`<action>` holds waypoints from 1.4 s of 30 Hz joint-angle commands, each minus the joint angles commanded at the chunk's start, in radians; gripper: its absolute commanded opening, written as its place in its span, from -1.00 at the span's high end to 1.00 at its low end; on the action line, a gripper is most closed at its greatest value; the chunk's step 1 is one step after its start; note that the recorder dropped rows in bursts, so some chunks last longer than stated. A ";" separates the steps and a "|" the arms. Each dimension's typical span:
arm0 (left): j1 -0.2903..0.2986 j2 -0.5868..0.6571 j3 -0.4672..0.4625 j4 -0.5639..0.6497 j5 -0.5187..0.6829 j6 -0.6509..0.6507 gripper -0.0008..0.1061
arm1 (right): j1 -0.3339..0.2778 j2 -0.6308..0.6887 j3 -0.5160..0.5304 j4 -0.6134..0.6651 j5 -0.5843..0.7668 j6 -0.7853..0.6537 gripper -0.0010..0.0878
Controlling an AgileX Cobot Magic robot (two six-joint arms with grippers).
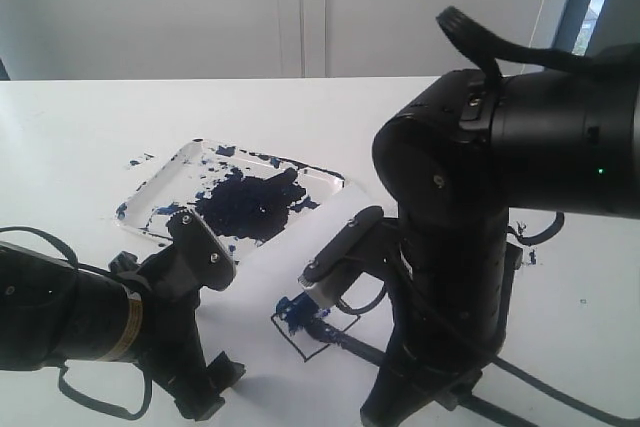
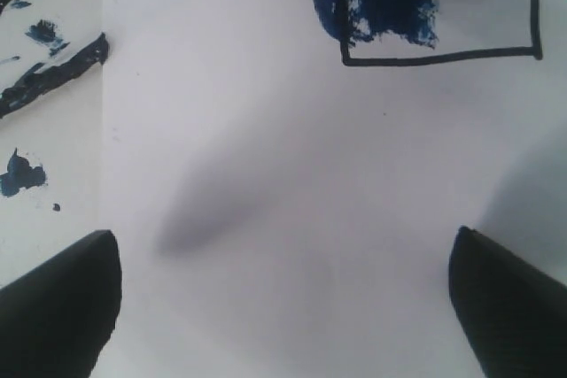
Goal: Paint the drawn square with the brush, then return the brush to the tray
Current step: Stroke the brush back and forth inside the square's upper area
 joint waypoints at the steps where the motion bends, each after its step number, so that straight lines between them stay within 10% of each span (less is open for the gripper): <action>1: 0.000 0.000 0.000 0.000 0.000 0.000 -0.98 | 0.003 0.000 0.000 0.002 0.000 -0.002 0.98; 15: 0.000 0.000 0.000 0.000 0.000 0.000 -0.98 | 0.009 0.000 0.007 -0.222 0.000 0.135 0.98; 29: 0.000 0.000 0.000 0.000 0.000 0.000 -0.98 | 0.009 0.000 0.007 0.013 0.000 -0.008 0.98; 42: 0.000 0.000 0.000 0.000 0.000 0.000 -0.98 | 0.009 0.000 0.007 -0.198 0.000 0.116 0.98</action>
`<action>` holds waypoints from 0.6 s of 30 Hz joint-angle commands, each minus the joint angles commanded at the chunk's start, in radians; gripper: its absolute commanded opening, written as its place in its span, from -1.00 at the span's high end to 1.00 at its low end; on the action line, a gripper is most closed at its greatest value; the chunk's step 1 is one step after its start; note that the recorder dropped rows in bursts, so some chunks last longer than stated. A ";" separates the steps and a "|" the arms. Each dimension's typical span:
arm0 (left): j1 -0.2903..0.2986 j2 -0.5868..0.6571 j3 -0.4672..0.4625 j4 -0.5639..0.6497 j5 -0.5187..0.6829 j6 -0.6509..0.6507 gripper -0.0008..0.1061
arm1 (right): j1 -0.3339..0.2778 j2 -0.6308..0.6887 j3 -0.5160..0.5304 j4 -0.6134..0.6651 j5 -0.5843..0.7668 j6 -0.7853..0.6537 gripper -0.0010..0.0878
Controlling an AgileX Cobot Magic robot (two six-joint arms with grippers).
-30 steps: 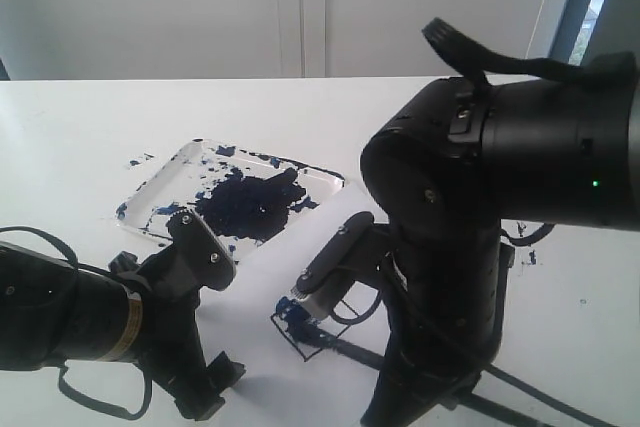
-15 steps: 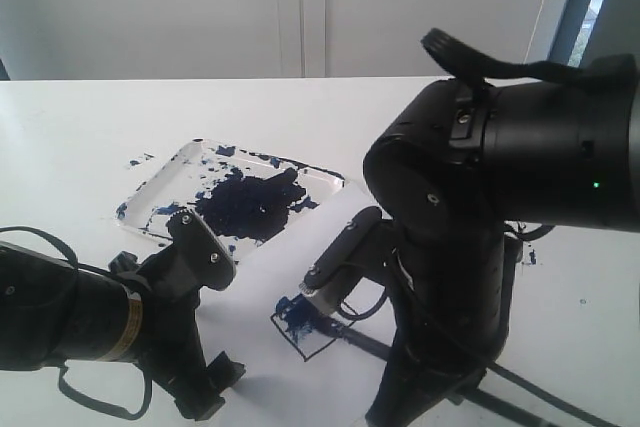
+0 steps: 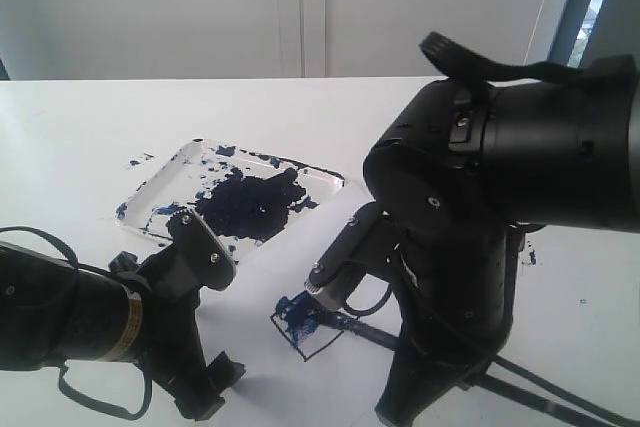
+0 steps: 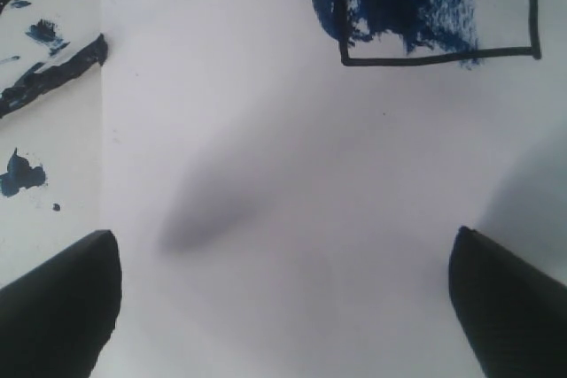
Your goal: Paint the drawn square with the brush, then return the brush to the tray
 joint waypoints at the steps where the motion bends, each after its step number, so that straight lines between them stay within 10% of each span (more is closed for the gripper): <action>1: 0.000 0.000 0.000 0.000 0.000 0.000 -0.98 | 0.000 0.000 0.000 0.008 0.000 0.000 0.98; 10: 0.000 0.000 0.000 0.000 0.008 0.001 -0.98 | 0.015 0.000 0.000 0.155 0.000 -0.090 0.98; 18: 0.000 0.000 0.000 0.000 0.019 -0.007 -0.98 | 0.020 0.000 0.002 -0.025 0.000 0.012 0.98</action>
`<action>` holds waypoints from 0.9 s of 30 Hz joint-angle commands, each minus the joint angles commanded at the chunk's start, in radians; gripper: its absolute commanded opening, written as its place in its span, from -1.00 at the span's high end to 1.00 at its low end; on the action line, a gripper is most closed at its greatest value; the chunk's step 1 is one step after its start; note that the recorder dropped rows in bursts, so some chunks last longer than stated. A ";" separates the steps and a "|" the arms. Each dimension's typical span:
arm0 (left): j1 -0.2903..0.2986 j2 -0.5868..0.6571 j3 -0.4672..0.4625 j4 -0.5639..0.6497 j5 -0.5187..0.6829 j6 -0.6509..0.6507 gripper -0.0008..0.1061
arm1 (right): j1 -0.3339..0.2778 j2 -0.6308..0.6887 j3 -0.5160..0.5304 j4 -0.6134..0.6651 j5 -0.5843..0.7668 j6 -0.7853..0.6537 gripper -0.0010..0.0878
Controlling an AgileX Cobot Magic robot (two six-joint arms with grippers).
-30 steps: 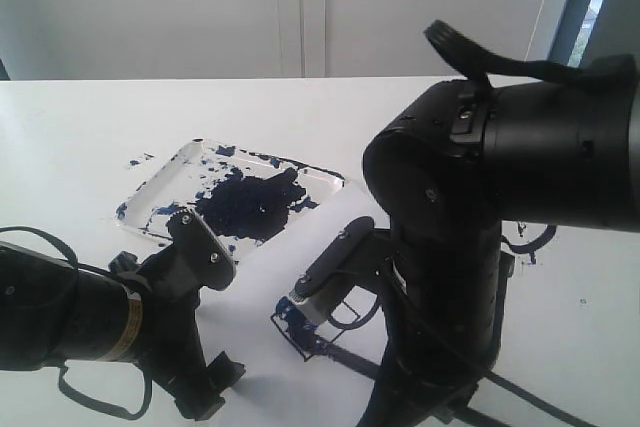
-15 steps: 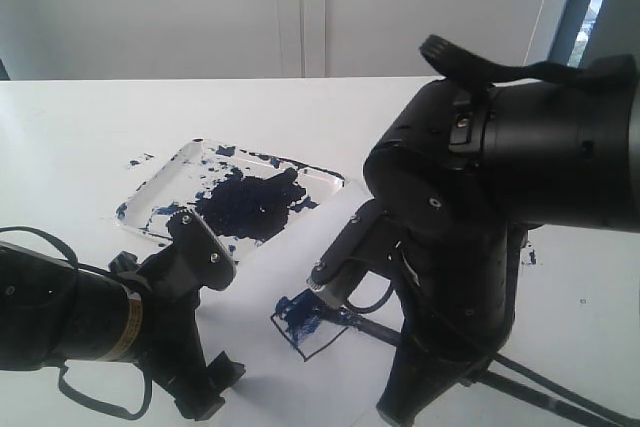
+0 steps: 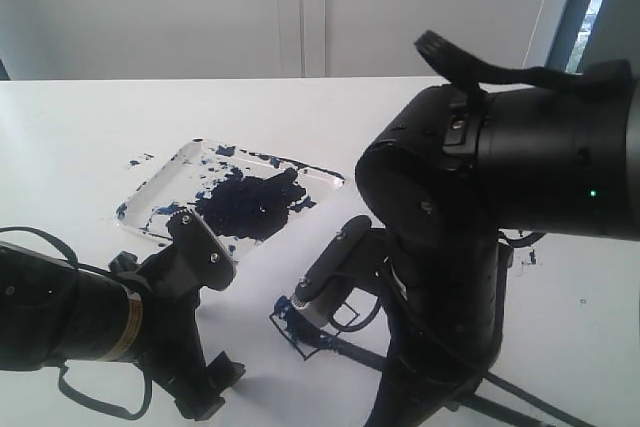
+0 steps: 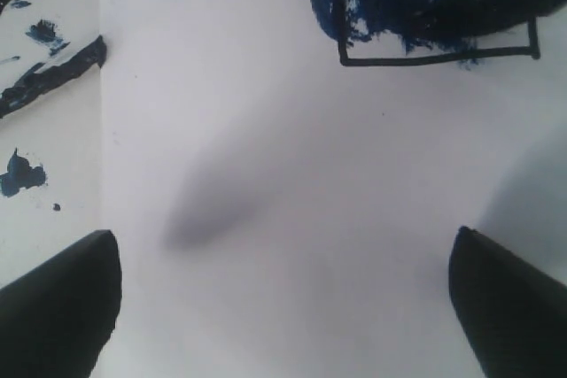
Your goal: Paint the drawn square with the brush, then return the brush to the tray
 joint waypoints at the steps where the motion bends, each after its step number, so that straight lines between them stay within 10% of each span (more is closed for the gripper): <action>1: 0.000 0.000 0.000 0.000 0.002 0.000 -0.98 | 0.000 0.000 0.002 -0.034 0.000 0.015 0.98; 27: 0.000 0.000 0.002 0.000 0.007 0.000 -0.98 | 0.179 0.000 0.079 -0.221 0.000 0.063 0.98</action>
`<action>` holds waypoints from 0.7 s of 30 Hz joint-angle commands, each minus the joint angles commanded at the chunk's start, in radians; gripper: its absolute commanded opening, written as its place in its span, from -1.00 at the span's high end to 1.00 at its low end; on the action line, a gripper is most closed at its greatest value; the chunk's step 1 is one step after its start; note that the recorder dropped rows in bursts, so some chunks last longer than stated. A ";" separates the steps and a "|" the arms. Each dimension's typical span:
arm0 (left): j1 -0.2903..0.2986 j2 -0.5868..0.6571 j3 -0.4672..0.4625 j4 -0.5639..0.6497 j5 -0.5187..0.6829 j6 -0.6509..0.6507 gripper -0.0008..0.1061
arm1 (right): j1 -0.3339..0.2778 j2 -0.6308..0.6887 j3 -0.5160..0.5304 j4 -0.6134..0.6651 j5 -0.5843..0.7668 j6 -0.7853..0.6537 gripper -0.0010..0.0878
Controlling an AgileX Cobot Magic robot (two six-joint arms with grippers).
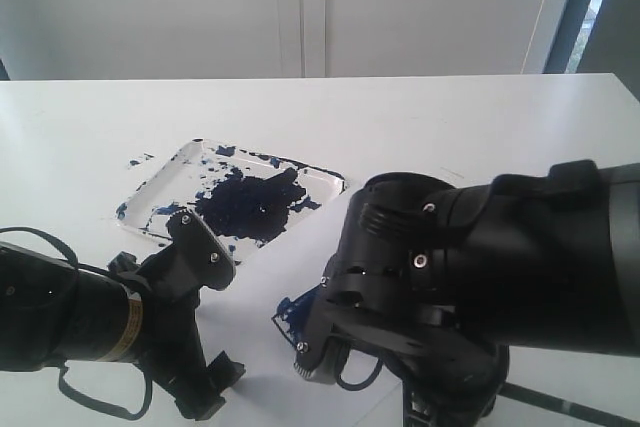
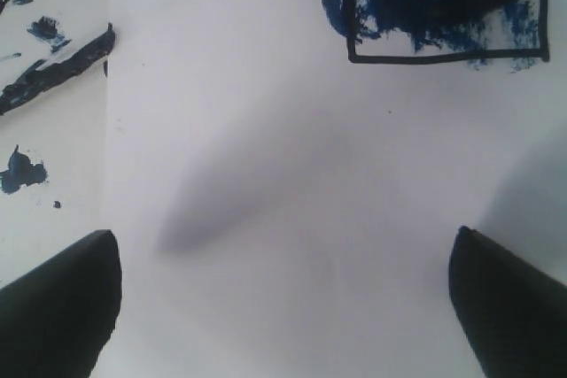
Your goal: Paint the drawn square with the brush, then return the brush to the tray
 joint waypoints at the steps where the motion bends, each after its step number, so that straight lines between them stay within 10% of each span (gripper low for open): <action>1: 0.000 0.000 0.000 0.000 0.000 0.000 -0.98 | 0.000 0.000 0.000 -0.014 0.000 0.000 0.98; 21: 0.000 0.000 0.000 0.000 0.000 -0.004 -0.98 | 0.073 0.000 0.077 -0.113 0.000 0.000 0.98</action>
